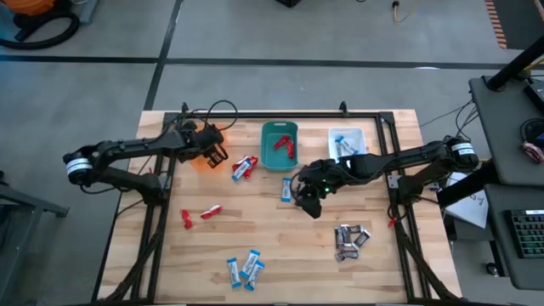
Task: Organize candy in baskets
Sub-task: Put the black chocolate bar into the orange bin
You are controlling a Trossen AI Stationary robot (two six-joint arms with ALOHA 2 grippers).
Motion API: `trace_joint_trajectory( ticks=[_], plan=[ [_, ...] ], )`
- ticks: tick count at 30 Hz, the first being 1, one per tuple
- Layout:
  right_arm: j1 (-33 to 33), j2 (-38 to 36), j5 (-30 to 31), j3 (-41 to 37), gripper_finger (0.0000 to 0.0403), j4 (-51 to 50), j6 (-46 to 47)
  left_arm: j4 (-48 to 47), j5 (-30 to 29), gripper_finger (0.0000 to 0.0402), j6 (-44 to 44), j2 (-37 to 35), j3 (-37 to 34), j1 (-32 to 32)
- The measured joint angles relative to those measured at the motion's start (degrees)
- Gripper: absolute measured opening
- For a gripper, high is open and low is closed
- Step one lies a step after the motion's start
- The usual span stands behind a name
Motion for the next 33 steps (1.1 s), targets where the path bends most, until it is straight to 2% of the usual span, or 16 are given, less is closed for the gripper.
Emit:
trace_joint_trajectory(
  ticks=[5,8,11,17,21,24,28,33],
  plan=[
    [0.0,-0.02,-0.01,0.0,0.0183,-7.76,3.61,0.61,8.79,0.0105,-0.44,-1.87,2.32,-1.54],
    [0.46,-0.02,0.13,0.0,0.0182,-13.74,5.92,4.35,13.84,0.0104,-1.06,-3.55,2.84,-3.85],
    [1.65,-0.02,0.16,0.0,0.0182,-17.83,7.68,9.1,16.46,0.0101,-1.06,-5.09,2.84,-7.63],
    [5.85,0.0,0.15,0.02,0.0182,-23.05,7.3,17.16,16.69,0.01,-1.03,-7.25,2.84,-16.33],
    [10.45,0.0,0.59,0.04,0.0182,-27.48,0.92,21.85,16.7,0.01,-0.67,-7.93,2.84,-21.85],
    [14.69,0.0,3.31,-0.29,0.018,-30.39,-0.6,24.7,16.7,0.01,0.22,-7.93,2.84,-25.77],
    [19.83,0.04,6.43,-0.56,0.0175,-34.34,1.65,27.63,16.71,0.01,0.52,-7.75,2.82,-29.49],
    [24.74,0.04,8.18,-1.22,0.0173,-35.38,6.88,28.65,16.64,0.01,0.52,-7.42,2.79,-30.88]
  ],
)
